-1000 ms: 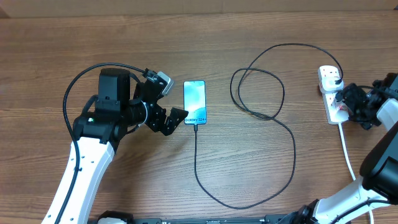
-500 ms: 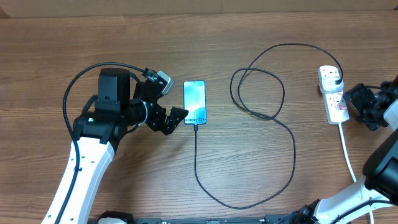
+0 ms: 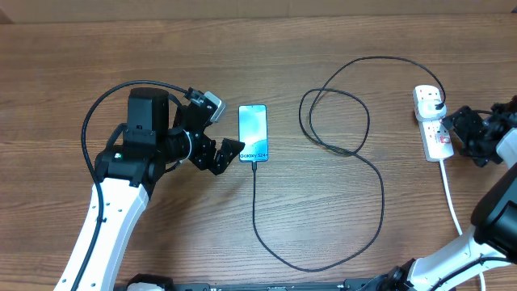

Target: Plug charger to phone and switch on socket

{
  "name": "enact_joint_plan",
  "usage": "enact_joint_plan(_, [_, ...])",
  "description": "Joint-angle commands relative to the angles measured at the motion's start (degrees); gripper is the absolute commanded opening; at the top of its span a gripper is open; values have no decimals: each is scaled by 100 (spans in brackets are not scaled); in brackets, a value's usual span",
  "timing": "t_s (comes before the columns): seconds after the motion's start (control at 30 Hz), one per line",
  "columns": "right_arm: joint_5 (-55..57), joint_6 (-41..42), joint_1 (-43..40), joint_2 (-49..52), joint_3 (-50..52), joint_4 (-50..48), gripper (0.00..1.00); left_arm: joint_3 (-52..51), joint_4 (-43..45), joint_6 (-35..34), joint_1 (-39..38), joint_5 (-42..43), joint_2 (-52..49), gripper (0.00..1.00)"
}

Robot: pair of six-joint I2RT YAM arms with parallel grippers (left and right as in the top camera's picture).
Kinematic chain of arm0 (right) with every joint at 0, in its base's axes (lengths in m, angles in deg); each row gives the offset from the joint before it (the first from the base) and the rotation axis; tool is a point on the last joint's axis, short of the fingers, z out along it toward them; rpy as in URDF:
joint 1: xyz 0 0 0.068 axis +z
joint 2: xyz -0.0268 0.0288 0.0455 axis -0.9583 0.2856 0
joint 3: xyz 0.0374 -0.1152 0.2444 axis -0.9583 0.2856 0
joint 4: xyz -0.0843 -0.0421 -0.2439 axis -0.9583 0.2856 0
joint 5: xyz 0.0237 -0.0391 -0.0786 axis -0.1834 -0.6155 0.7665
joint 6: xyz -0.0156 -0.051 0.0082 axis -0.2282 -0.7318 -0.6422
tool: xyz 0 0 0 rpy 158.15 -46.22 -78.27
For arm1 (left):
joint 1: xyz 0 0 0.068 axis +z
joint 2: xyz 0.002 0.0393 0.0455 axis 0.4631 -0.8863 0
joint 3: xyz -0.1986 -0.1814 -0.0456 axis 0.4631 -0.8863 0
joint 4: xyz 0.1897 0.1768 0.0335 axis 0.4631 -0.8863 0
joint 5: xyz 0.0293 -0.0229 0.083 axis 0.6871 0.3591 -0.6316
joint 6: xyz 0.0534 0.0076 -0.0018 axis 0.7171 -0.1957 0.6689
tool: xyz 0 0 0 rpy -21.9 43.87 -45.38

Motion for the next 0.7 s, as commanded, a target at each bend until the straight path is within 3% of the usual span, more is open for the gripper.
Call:
enact_joint_plan(0.0, [-118, -9, 55, 151, -90, -4, 100, 2, 31, 173, -26, 105, -31, 100])
enact_joint_plan(0.67, [-96, -7, 55, 308, -87, 280, 100, 2, 72, 173, -26, 105, -31, 100])
